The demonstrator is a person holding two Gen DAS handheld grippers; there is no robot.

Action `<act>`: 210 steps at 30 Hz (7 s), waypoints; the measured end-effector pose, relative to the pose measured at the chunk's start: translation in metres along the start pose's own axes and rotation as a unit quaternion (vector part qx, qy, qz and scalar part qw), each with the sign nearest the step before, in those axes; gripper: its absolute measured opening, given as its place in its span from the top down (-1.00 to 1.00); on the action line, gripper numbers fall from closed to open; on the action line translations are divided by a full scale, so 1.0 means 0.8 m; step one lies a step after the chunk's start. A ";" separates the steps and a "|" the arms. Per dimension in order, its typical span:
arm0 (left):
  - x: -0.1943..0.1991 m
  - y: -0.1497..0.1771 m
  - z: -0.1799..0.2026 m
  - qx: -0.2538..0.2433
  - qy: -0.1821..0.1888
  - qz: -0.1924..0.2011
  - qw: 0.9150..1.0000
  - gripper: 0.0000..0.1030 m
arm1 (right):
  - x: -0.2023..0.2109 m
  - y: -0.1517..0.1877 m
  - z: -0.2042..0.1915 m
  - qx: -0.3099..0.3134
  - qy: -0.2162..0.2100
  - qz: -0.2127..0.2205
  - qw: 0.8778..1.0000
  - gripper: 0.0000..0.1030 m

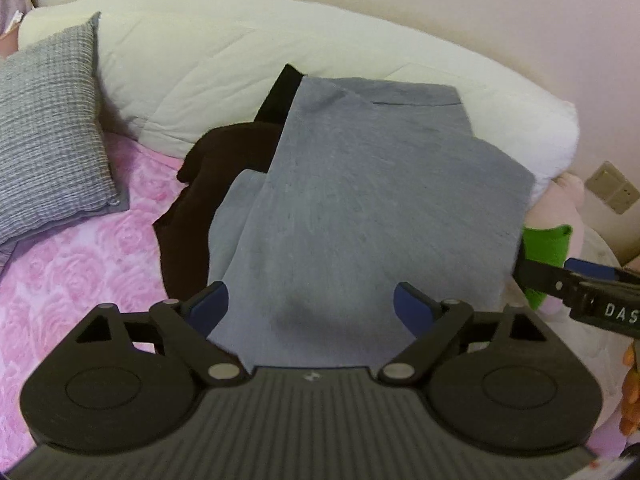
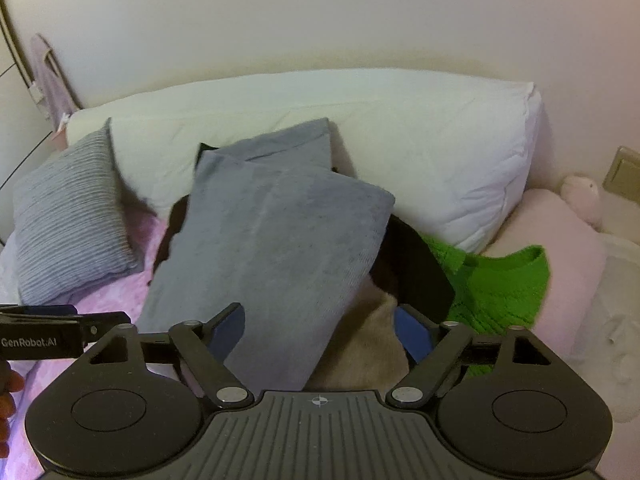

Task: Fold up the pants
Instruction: 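Reach both tools into the heap and grasp the grey skirt with the right tool, then lift the grey skirt with the right tool and drop it on the open bed, then move both tools toward the crumpled grey skirt on the bed, then grasp the skirt edge with the left tool while the right tool grasps another edge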

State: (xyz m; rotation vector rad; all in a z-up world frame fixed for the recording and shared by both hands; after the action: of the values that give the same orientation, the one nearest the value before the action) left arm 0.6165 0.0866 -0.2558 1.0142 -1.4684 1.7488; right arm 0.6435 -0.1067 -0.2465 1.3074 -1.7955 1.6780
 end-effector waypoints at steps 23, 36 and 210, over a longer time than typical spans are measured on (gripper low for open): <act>-0.011 0.005 -0.055 0.054 -0.018 -0.006 0.998 -0.50 | 0.030 -0.032 -0.107 0.153 -0.052 0.099 0.982 0.86; 0.190 0.096 -0.131 0.157 -0.097 0.086 0.979 -0.50 | 0.209 0.014 -0.309 0.269 -0.232 0.193 0.915 0.89; 0.518 1.189 -0.549 0.714 -0.362 0.061 0.596 0.92 | -0.146 0.719 -0.727 0.498 -0.284 -0.201 0.794 -0.06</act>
State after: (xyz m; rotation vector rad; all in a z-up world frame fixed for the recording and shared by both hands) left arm -0.4699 0.3449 -0.4068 2.6705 0.0139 2.7208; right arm 0.0567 0.3958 -0.5402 2.6167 -0.5792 2.1594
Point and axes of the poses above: each gripper's, at about its wrist camera, not at the fingertips, and x roughly against the way its jaws point, z to its right, y to its underside, the point moved 10 cm from there along -x, roughly the way its jaws point, and after that the axes turned 1 degree about -z, right-handed, at the moved point
